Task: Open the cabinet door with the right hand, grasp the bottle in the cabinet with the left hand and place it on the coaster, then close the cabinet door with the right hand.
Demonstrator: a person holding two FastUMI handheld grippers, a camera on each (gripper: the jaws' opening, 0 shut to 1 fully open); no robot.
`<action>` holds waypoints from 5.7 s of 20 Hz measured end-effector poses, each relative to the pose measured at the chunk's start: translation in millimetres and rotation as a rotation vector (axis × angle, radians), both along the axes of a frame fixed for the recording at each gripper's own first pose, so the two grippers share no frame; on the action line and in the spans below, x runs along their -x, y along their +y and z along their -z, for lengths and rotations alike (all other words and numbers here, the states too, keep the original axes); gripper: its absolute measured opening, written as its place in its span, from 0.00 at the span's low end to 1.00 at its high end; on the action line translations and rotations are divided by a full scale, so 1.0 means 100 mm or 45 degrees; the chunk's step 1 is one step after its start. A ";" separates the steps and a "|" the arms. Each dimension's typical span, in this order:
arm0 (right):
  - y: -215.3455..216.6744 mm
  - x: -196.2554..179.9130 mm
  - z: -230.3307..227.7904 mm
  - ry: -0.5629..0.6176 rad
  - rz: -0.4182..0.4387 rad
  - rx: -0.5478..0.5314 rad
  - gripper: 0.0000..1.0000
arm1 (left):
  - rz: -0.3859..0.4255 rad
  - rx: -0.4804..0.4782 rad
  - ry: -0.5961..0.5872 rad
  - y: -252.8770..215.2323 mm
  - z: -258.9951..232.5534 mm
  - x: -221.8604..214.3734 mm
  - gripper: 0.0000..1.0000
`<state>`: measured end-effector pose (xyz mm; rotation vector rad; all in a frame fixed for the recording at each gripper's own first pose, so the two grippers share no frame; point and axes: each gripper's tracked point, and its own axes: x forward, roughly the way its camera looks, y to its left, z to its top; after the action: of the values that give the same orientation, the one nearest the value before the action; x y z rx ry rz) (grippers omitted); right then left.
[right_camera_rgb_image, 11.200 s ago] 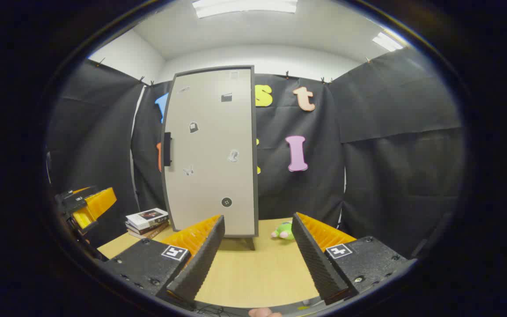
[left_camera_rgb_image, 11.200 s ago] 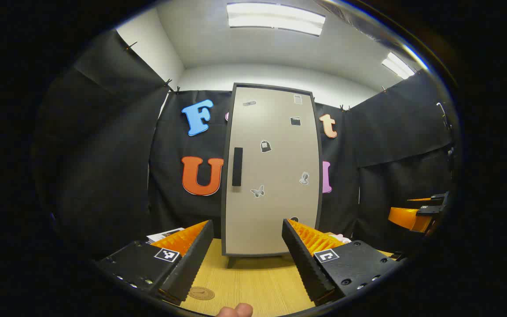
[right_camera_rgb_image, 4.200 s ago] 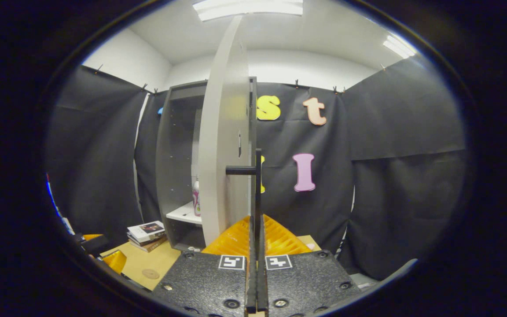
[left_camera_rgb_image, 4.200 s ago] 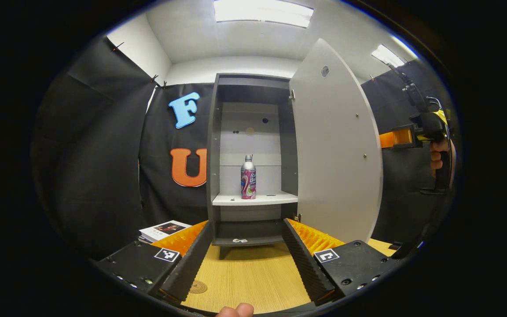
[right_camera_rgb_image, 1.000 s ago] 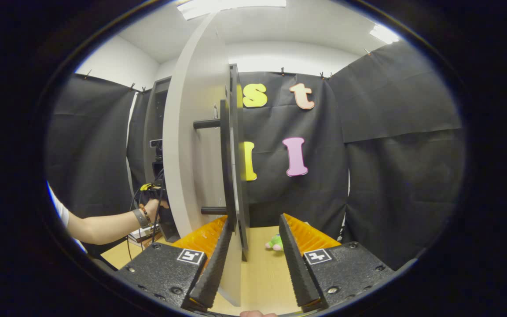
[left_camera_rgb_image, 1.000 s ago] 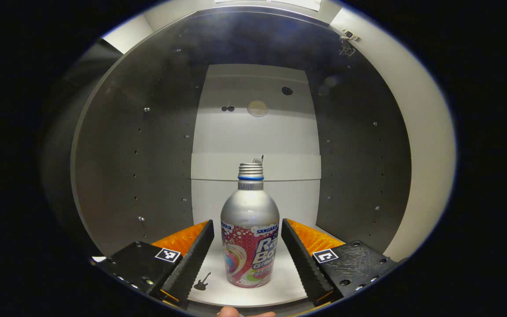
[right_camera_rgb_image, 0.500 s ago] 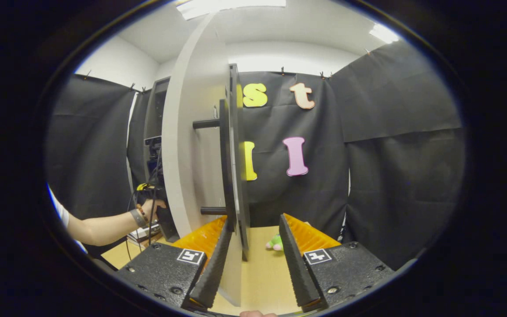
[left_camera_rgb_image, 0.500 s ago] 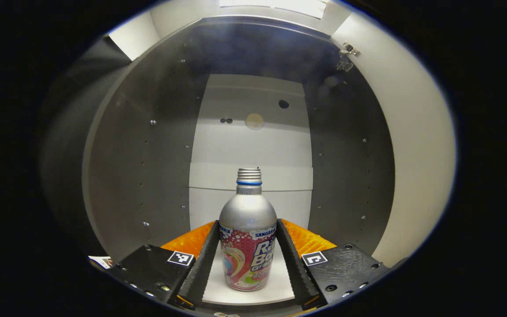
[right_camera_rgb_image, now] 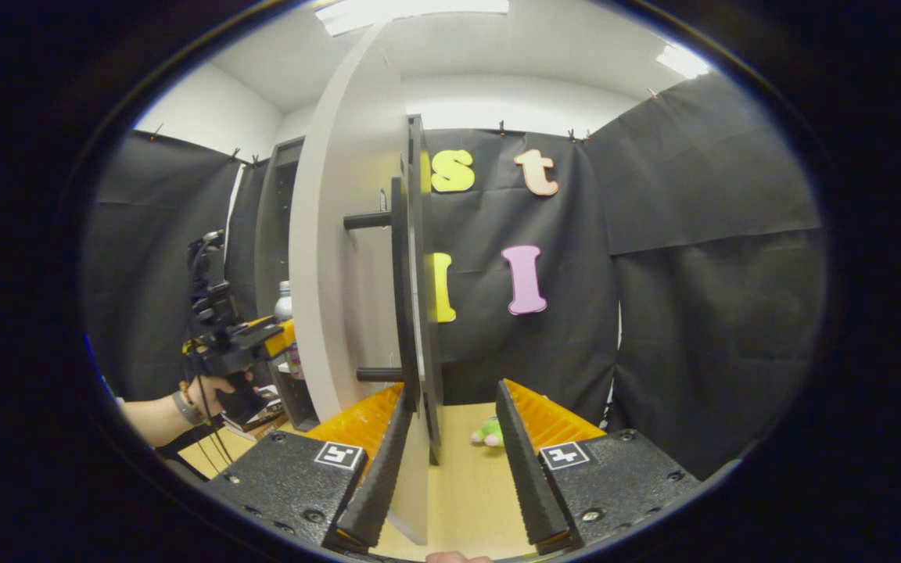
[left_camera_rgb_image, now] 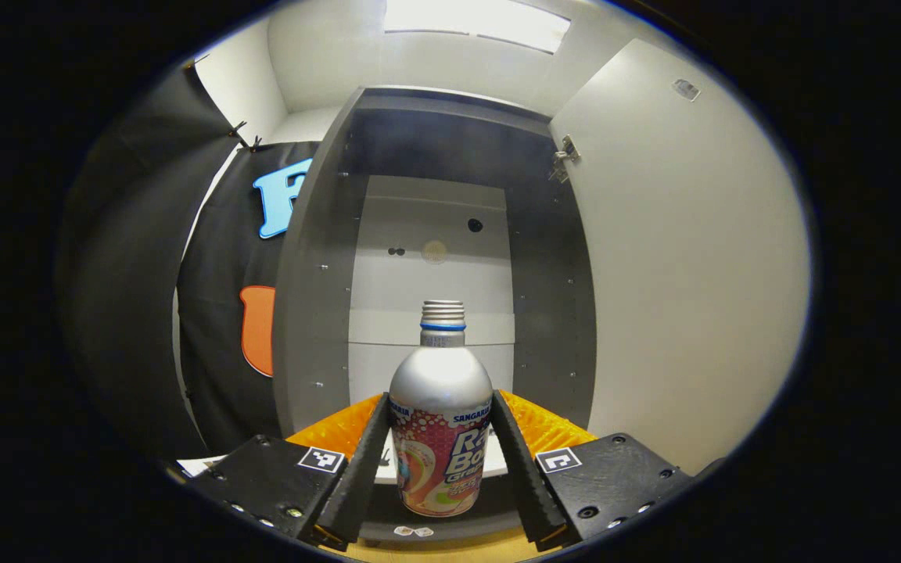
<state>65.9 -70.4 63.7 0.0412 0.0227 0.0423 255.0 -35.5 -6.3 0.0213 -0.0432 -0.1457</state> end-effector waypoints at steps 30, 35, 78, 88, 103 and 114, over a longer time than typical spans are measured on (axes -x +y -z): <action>-0.01 -0.02 -0.03 0.024 -0.009 0.028 0.69 | -0.671 -0.072 0.314 1.91 2.86 1.84 0.74; -0.01 -0.02 -0.04 0.030 0.003 0.041 0.69 | -0.669 -0.086 0.297 1.91 2.82 1.84 0.74; -0.41 0.09 -0.22 -0.126 0.082 -0.036 0.72 | -0.418 -0.024 0.185 0.94 0.04 2.23 0.97; -0.25 -0.15 -0.22 -0.118 0.054 -0.028 0.71 | -0.312 -0.030 0.185 0.72 0.01 2.30 0.97; 1.14 -0.26 -0.19 -0.090 -0.275 -0.103 0.69 | -0.267 0.010 0.239 0.78 0.19 2.34 0.97; 2.22 -0.69 -0.18 -0.084 -0.441 -0.086 0.69 | -0.260 0.025 0.233 0.97 0.21 2.24 0.97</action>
<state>135.3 151.8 81.7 0.1029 -0.0376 0.3910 31.0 61.5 -27.2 -0.0077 0.1403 0.0570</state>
